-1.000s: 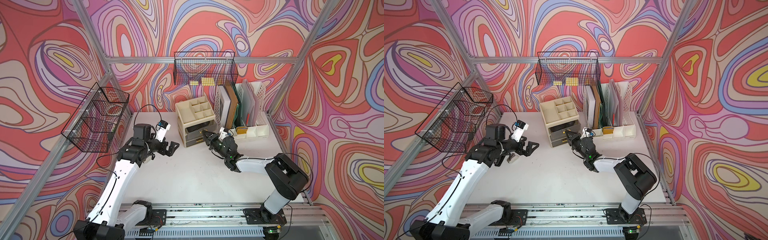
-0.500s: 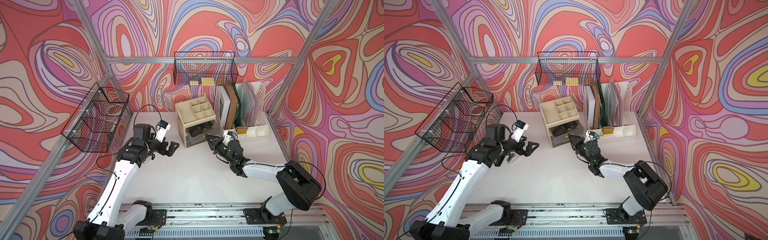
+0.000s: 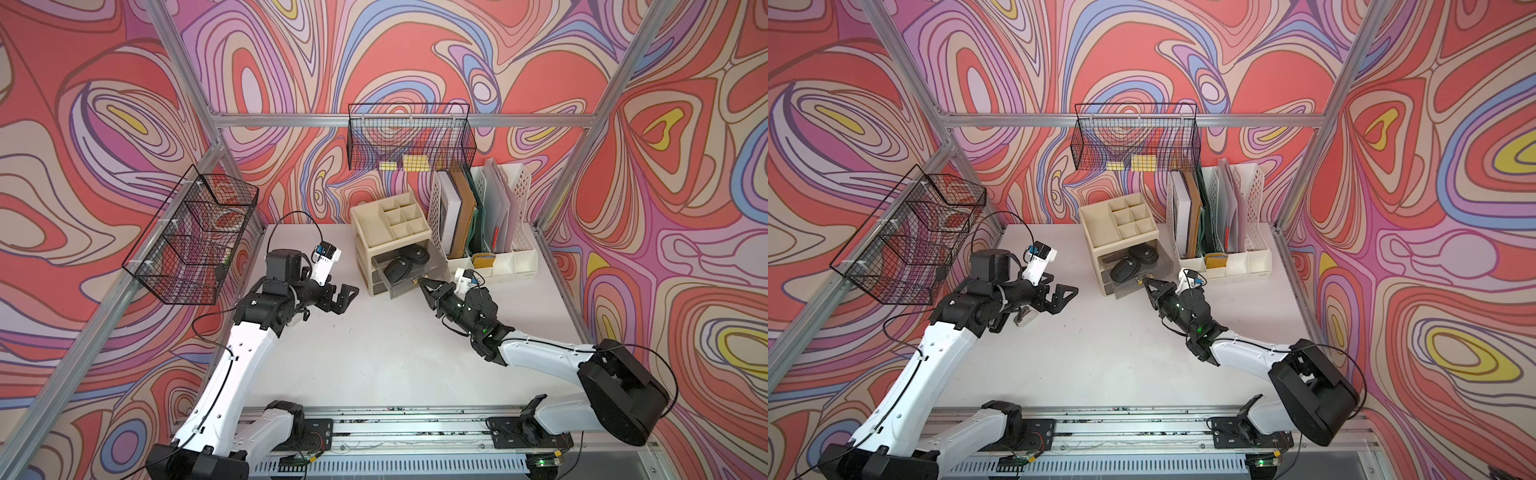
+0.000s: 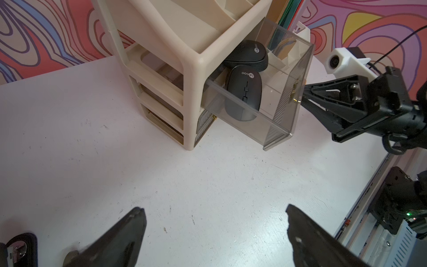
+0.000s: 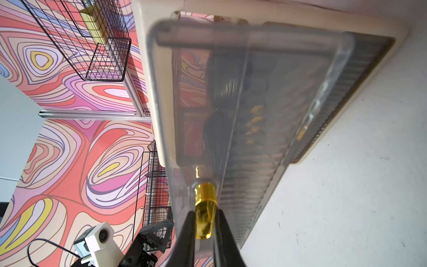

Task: Take the mice out of the drawer
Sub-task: Open the drawer in the storage box.

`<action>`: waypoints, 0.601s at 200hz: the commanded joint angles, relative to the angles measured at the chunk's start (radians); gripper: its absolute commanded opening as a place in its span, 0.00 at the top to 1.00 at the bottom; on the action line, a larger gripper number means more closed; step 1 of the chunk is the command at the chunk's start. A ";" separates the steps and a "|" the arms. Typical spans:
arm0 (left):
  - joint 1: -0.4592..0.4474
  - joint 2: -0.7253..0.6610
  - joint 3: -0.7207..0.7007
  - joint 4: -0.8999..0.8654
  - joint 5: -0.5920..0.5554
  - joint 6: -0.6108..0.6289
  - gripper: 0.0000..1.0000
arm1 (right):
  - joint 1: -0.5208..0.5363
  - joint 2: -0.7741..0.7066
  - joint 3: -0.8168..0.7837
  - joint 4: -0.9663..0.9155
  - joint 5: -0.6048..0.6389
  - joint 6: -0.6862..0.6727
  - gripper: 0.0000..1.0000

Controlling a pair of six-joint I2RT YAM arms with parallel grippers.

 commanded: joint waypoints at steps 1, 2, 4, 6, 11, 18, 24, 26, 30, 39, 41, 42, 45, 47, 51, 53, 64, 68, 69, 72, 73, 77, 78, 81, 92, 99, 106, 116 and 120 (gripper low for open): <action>-0.002 0.008 0.019 0.009 0.024 -0.002 0.01 | -0.001 -0.028 -0.028 -0.060 0.028 -0.034 0.93; -0.001 0.007 0.019 0.009 0.024 -0.002 0.01 | -0.001 -0.028 -0.029 -0.060 0.028 -0.034 0.93; -0.001 0.008 0.021 0.009 0.024 -0.002 0.01 | -0.001 -0.031 -0.030 -0.061 0.028 -0.033 0.93; -0.001 0.010 0.020 0.009 0.024 -0.002 0.01 | -0.001 -0.033 -0.031 -0.062 0.028 -0.032 0.93; -0.002 0.012 0.023 0.008 0.025 -0.002 0.01 | 0.001 -0.038 -0.033 -0.065 0.030 -0.031 0.93; -0.002 0.018 0.027 0.008 0.028 -0.005 0.01 | 0.001 -0.042 -0.035 -0.066 0.029 -0.030 0.93; -0.002 0.023 0.035 0.007 0.035 -0.006 0.01 | 0.002 -0.047 -0.037 -0.068 0.031 -0.028 0.93; -0.002 0.028 0.038 0.006 0.038 -0.006 0.01 | 0.003 -0.047 -0.038 -0.068 0.033 -0.025 0.93; -0.002 0.034 0.048 0.001 0.044 -0.008 0.01 | 0.005 -0.049 -0.040 -0.067 0.034 -0.023 0.93; -0.001 0.051 0.073 -0.011 0.057 -0.012 0.01 | 0.011 -0.050 -0.043 -0.064 0.036 -0.020 0.93; -0.001 0.055 0.081 -0.016 0.060 -0.011 0.01 | 0.012 -0.050 -0.043 -0.062 0.037 -0.021 0.93; -0.002 0.057 0.084 -0.020 0.061 -0.012 0.01 | 0.013 -0.051 -0.044 -0.062 0.037 -0.020 0.93; -0.003 0.063 0.095 -0.026 0.064 -0.013 0.01 | 0.014 -0.051 -0.044 -0.062 0.037 -0.019 0.93; -0.004 0.066 0.102 -0.030 0.065 -0.013 0.01 | 0.016 -0.051 -0.045 -0.061 0.038 -0.017 0.93; -0.005 0.074 0.117 -0.039 0.066 -0.013 0.01 | 0.019 -0.052 -0.046 -0.059 0.040 -0.017 0.93; -0.006 0.077 0.124 -0.043 0.065 -0.013 0.01 | 0.021 -0.051 -0.047 -0.059 0.042 -0.017 0.93; -0.018 0.095 0.163 -0.060 0.065 -0.014 0.01 | 0.029 -0.055 -0.053 -0.059 0.049 -0.015 0.93; -0.024 0.100 0.176 -0.062 0.066 -0.016 0.01 | 0.031 -0.057 -0.055 -0.059 0.053 -0.016 0.93; -0.025 0.101 0.179 -0.063 0.066 -0.016 0.01 | 0.033 -0.058 -0.057 -0.059 0.054 -0.015 0.93; -0.030 0.104 0.188 -0.064 0.066 -0.017 0.01 | 0.034 -0.058 -0.059 -0.059 0.055 -0.015 0.93; -0.032 0.105 0.192 -0.065 0.066 -0.017 0.01 | 0.034 -0.058 -0.059 -0.059 0.056 -0.015 0.93; -0.042 0.111 0.204 -0.068 0.065 -0.018 0.01 | 0.036 -0.061 -0.061 -0.059 0.059 -0.016 0.93; -0.043 0.112 0.208 -0.068 0.065 -0.017 0.01 | 0.036 -0.061 -0.062 -0.059 0.059 -0.015 0.93; -0.052 0.116 0.217 -0.069 0.062 -0.016 0.01 | 0.036 -0.063 -0.064 -0.060 0.062 -0.016 0.93; -0.082 0.137 0.258 -0.085 0.052 -0.011 0.01 | 0.036 -0.067 -0.065 -0.066 0.064 -0.024 0.90; -0.102 0.153 0.289 -0.101 0.044 -0.006 0.01 | 0.036 -0.070 -0.064 -0.071 0.066 -0.029 0.89; -0.121 0.173 0.320 -0.119 0.037 -0.001 0.01 | 0.036 -0.074 -0.061 -0.075 0.066 -0.039 0.87; -0.151 0.208 0.370 -0.148 0.022 0.001 0.01 | 0.036 -0.081 -0.054 -0.093 0.065 -0.053 0.80; -0.162 0.222 0.393 -0.161 0.014 0.002 0.01 | 0.036 -0.085 -0.052 -0.102 0.066 -0.060 0.77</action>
